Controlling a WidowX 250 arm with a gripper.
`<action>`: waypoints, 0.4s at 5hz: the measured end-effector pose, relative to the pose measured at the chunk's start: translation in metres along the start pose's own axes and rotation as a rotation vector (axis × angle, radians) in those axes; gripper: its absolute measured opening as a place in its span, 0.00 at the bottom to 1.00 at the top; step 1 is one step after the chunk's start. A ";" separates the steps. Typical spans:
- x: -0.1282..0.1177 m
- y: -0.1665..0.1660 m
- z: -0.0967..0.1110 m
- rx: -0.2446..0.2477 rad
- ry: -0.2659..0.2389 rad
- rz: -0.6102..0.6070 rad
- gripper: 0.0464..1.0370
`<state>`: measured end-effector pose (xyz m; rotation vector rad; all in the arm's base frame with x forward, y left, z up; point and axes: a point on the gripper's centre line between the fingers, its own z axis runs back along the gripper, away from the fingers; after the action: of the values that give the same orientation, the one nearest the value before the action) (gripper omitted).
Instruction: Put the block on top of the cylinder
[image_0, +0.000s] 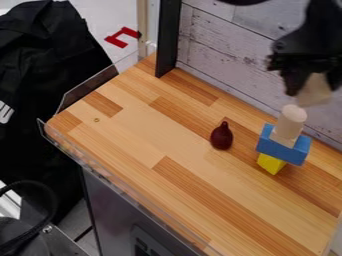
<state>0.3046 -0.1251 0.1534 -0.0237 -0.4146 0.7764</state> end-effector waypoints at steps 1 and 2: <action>0.010 -0.009 -0.007 0.000 0.038 0.033 0.51; 0.009 -0.017 -0.012 0.004 0.066 0.048 0.51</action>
<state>0.3266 -0.1293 0.1482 -0.0551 -0.3511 0.8215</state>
